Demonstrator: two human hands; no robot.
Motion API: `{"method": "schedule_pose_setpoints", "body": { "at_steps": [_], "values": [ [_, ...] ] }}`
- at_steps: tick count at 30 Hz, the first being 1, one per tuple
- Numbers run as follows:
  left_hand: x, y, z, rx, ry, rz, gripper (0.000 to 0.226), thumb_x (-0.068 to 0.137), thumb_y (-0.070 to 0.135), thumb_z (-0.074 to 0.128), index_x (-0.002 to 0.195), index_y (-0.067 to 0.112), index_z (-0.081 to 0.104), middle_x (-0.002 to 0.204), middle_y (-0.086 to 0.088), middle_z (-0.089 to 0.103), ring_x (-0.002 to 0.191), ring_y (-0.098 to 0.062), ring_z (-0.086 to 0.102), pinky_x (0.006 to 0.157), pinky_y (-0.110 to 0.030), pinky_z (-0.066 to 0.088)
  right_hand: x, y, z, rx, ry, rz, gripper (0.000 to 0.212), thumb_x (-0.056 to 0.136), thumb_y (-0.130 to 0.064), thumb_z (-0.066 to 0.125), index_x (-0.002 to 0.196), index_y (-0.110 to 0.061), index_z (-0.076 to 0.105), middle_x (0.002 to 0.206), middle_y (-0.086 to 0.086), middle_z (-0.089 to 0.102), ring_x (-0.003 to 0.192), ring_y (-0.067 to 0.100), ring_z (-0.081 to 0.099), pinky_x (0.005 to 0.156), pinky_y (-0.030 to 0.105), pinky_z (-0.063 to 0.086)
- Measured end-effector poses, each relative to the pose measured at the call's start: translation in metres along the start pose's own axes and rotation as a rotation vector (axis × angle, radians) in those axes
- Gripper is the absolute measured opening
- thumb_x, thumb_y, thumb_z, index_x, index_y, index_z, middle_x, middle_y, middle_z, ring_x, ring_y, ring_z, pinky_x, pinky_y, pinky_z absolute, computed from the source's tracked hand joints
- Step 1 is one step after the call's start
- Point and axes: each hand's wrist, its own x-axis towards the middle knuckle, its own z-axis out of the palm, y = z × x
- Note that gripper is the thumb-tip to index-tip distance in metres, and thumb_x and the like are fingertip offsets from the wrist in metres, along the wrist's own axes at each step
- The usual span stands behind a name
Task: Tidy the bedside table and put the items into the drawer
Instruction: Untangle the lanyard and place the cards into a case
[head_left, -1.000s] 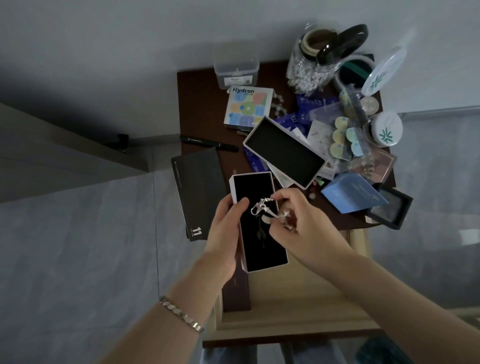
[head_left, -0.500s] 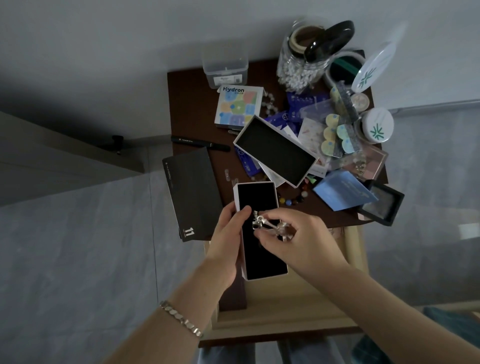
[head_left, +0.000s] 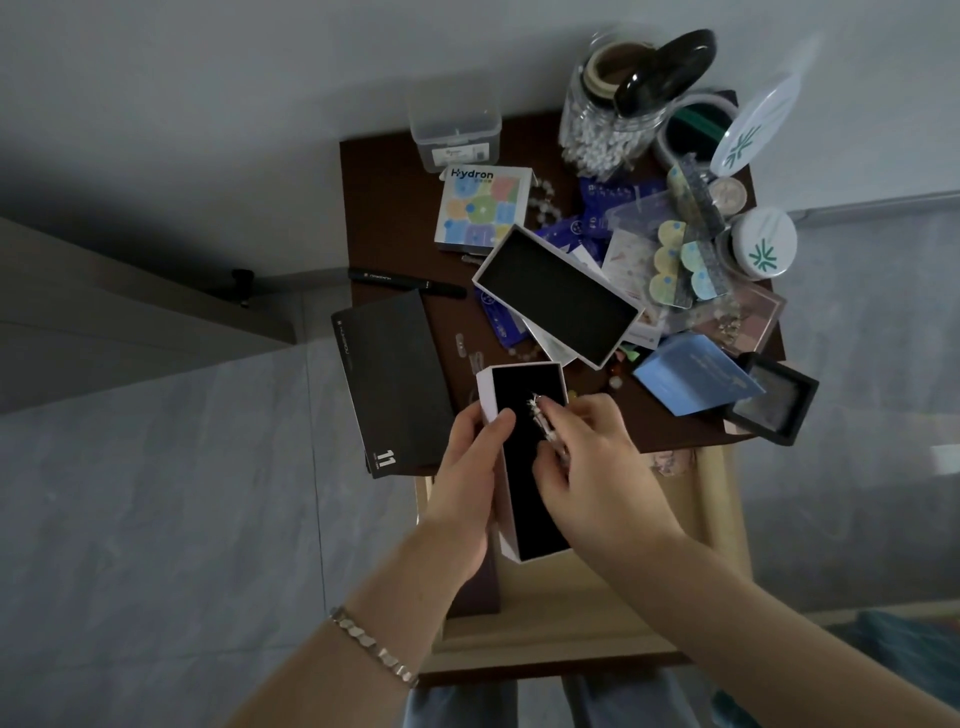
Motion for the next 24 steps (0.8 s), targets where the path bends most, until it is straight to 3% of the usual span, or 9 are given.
{"method": "schedule_pose_setpoints", "body": {
  "at_steps": [7,10,13,18,21,24],
  "values": [
    [-0.001,-0.004,0.004,0.013,0.029,0.007,0.019,0.093,0.030,0.051,0.111,0.034,0.054,0.102,0.000,0.068,0.098,-0.019,0.065,0.090,-0.044,0.051,0.000,0.001,0.003,-0.128,0.007,0.004,0.053,0.097,-0.018,0.041,0.146,-0.014,0.021,0.130,0.005,0.026,0.119,0.016,0.033,0.095,0.023,0.037],
    [-0.003,-0.004,0.008,-0.011,0.024,0.012,0.016,0.094,0.029,0.050,0.108,0.035,0.053,0.104,0.002,0.068,0.099,-0.018,0.064,0.090,-0.044,0.051,-0.001,-0.001,0.010,-0.074,0.024,-0.034,0.050,0.093,-0.010,0.049,0.140,-0.006,0.035,0.129,0.011,0.034,0.118,0.023,0.041,0.094,0.029,0.041],
    [-0.002,-0.005,0.006,-0.052,0.047,0.014,0.015,0.094,0.028,0.050,0.107,0.035,0.054,0.103,0.002,0.069,0.099,-0.017,0.065,0.090,-0.043,0.051,-0.003,0.001,0.018,-0.035,0.087,-0.083,0.040,0.084,-0.002,0.059,0.122,0.004,0.054,0.118,0.020,0.051,0.103,0.032,0.057,0.082,0.036,0.050],
    [-0.004,-0.006,0.002,-0.118,0.039,0.015,0.027,0.094,0.027,0.049,0.120,0.028,0.052,0.112,-0.005,0.067,0.103,-0.023,0.065,0.085,-0.042,0.053,-0.002,0.009,0.021,0.055,0.258,-0.150,0.027,0.078,-0.004,0.060,0.104,0.000,0.067,0.103,0.011,0.064,0.092,0.017,0.063,0.078,0.016,0.047],
    [-0.005,-0.006,0.002,-0.119,0.026,0.046,0.026,0.094,0.025,0.048,0.119,0.029,0.054,0.111,-0.005,0.068,0.105,-0.023,0.064,0.089,-0.043,0.051,-0.005,0.007,0.021,0.118,0.275,-0.081,0.039,0.080,0.002,0.064,0.118,-0.005,0.061,0.119,0.011,0.055,0.103,0.006,0.047,0.078,-0.004,0.031],
    [-0.006,-0.008,0.003,-0.085,0.037,0.081,0.025,0.093,0.026,0.050,0.117,0.031,0.055,0.109,-0.002,0.069,0.104,-0.021,0.064,0.088,-0.043,0.051,-0.008,0.008,0.021,0.197,0.222,0.020,0.047,0.084,0.001,0.058,0.129,-0.010,0.051,0.128,0.004,0.048,0.110,0.004,0.043,0.075,-0.007,0.030]
  ]
}}
